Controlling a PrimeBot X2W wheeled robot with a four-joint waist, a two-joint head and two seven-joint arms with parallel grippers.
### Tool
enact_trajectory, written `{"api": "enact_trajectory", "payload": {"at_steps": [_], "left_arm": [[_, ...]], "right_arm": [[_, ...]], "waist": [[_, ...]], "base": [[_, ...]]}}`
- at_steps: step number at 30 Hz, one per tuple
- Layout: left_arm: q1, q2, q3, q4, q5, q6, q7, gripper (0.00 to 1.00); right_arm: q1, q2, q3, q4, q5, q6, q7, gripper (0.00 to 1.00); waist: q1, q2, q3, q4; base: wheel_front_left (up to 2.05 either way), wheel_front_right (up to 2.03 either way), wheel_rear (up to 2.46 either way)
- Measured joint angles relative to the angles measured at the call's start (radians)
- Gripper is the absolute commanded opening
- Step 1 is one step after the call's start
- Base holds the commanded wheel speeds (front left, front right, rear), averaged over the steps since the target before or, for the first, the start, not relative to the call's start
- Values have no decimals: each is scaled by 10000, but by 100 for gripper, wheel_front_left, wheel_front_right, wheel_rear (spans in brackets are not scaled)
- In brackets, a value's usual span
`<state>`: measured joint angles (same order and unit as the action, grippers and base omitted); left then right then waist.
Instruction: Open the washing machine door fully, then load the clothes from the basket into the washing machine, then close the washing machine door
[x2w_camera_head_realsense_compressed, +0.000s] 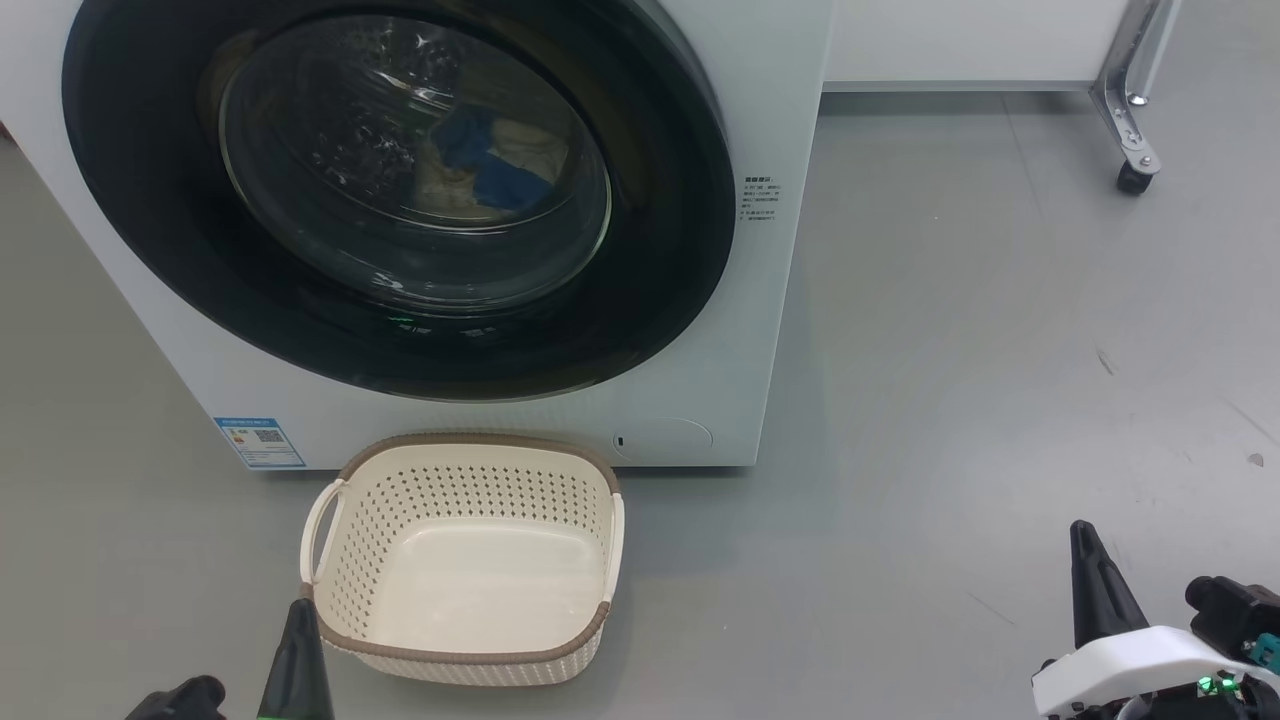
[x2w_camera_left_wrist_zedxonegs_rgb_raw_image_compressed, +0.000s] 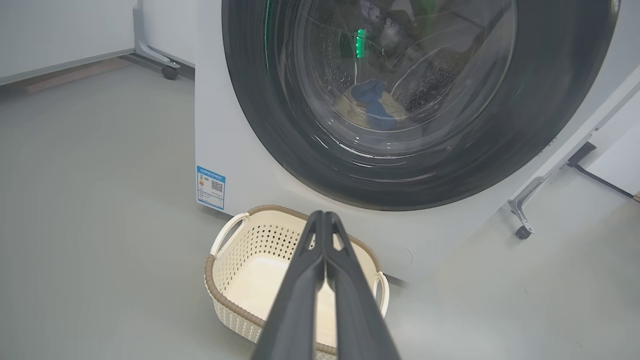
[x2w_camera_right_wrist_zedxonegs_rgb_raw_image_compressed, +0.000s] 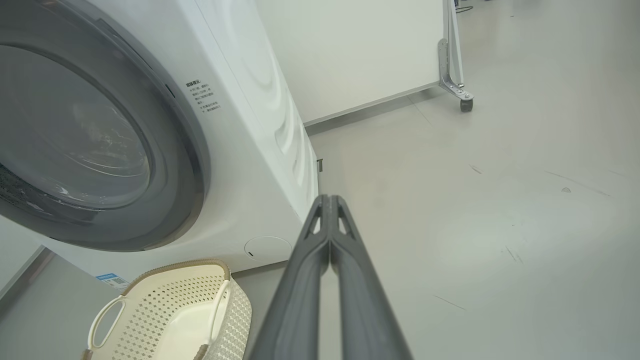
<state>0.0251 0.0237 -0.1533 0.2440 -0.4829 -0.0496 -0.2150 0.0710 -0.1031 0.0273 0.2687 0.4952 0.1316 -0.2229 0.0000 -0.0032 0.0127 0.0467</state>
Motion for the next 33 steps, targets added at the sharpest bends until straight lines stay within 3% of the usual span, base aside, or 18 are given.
{"api": "enact_trajectory", "payload": {"at_steps": [33], "left_arm": [[-88,71,723,21,-4224,-228,1104,0]], "right_arm": [[-395,174,-523,-13,4111,-2,1197,0]], "waist": [[0,0,-34,-176]], "base": [[0,0,0]]}}
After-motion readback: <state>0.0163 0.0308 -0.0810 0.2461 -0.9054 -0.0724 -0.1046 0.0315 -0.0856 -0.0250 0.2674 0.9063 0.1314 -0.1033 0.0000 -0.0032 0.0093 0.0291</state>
